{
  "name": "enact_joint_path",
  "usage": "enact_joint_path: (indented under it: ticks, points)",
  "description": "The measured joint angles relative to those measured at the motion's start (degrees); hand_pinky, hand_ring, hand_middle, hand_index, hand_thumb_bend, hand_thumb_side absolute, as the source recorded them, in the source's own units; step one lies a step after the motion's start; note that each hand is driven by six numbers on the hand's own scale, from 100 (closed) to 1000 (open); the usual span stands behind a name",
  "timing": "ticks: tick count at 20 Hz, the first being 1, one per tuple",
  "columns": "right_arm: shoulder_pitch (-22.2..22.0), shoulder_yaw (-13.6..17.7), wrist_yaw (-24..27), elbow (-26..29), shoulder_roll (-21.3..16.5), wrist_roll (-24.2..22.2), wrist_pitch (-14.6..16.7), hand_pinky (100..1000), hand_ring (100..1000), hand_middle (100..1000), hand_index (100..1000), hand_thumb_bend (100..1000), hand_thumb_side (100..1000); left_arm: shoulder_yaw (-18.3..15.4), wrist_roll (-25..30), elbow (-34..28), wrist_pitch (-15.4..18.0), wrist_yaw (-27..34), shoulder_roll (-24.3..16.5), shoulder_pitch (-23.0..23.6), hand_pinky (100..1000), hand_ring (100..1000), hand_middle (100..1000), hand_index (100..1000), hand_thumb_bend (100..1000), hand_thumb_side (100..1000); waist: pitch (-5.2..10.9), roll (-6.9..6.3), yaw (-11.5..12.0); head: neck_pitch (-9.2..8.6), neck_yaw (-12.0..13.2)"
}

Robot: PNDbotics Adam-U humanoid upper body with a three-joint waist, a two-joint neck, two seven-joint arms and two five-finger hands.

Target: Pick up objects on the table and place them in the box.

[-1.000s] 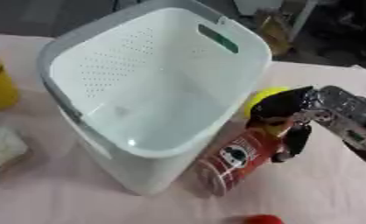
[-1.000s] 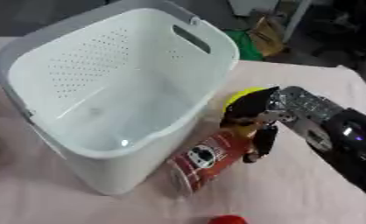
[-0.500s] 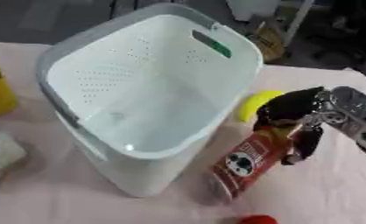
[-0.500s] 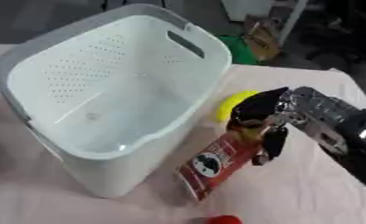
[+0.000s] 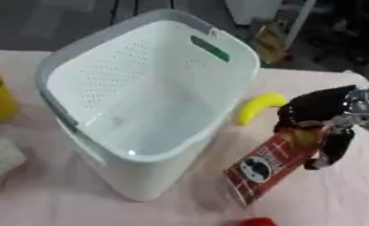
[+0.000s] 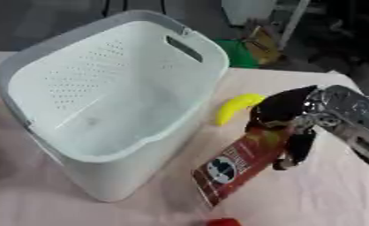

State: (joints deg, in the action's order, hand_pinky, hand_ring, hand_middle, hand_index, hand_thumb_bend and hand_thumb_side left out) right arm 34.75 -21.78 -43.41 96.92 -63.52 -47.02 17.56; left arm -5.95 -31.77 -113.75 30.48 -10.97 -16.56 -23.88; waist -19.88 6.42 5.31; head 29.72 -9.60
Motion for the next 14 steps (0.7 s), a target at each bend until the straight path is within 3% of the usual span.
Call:
enact_joint_path:
  ticks: [14]
  points:
    - [-3.05,5.78,2.44,7.42,-4.76,-2.6,-2.46,952,993,718,364,153,444,-0.29,-0.19,0.0,-0.17,-0.19,-0.16,0.34,809,851,828,880,237,1000,0.6,-0.14,-1.27,0.0,0.55]
